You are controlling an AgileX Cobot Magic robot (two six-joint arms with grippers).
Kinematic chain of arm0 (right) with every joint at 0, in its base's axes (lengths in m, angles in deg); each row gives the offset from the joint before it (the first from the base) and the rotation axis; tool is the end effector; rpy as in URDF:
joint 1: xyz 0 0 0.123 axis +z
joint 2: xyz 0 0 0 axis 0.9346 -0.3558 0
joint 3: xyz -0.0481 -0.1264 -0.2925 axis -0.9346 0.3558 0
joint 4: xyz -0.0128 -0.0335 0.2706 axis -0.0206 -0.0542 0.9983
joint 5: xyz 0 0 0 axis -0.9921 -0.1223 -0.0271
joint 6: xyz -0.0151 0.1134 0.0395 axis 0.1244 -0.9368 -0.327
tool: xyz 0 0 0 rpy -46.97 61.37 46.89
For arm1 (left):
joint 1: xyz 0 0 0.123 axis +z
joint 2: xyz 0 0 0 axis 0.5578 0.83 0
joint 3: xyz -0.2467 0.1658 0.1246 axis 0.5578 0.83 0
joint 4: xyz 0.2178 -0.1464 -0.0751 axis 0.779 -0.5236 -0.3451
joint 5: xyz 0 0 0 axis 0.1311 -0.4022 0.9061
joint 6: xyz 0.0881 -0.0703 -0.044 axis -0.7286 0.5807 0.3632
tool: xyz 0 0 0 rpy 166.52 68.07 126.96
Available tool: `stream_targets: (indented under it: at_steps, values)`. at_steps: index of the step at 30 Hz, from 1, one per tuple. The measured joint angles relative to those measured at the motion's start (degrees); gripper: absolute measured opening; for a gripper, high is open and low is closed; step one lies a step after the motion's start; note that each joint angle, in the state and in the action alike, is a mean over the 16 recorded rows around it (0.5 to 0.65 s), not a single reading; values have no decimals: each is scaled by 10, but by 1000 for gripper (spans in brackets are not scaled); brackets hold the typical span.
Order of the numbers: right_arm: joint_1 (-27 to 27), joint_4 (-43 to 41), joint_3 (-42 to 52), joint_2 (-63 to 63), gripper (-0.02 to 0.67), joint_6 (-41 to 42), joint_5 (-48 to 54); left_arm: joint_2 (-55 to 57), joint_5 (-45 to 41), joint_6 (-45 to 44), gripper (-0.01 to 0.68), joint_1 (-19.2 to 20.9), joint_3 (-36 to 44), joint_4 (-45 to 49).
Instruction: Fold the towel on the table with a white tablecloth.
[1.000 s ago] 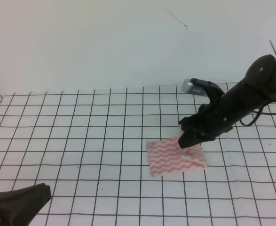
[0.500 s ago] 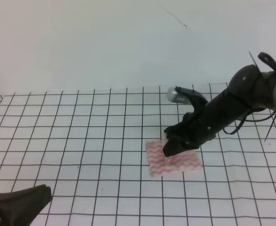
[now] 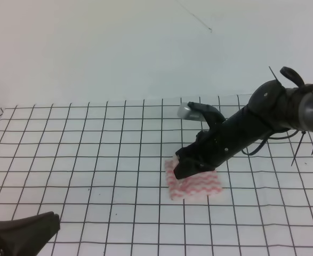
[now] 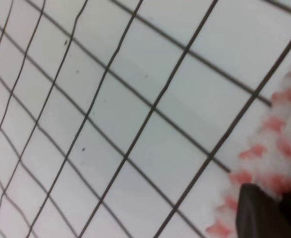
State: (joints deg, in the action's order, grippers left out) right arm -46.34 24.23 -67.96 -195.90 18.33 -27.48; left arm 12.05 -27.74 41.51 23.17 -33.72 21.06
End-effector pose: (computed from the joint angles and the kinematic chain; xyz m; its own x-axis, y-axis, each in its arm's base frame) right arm 0.4191 0.2515 0.1375 -0.8782 -0.3206 -0.3549 -0.4732 0.6900 0.5478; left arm 0.0986 -0.0717 0.2985 -0.4016 -0.0640 -0.9136 0.5129 0.8107 -0.2823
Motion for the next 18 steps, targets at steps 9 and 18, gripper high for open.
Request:
stream_targets:
  at_steps: [9,18]
  values:
    - [1,16,0,0,140,25,-9,0,-4,0,-1,0,0,1]
    - [1,55,0,0,244,80,-7,0,-5,0,-1,0,0,3]
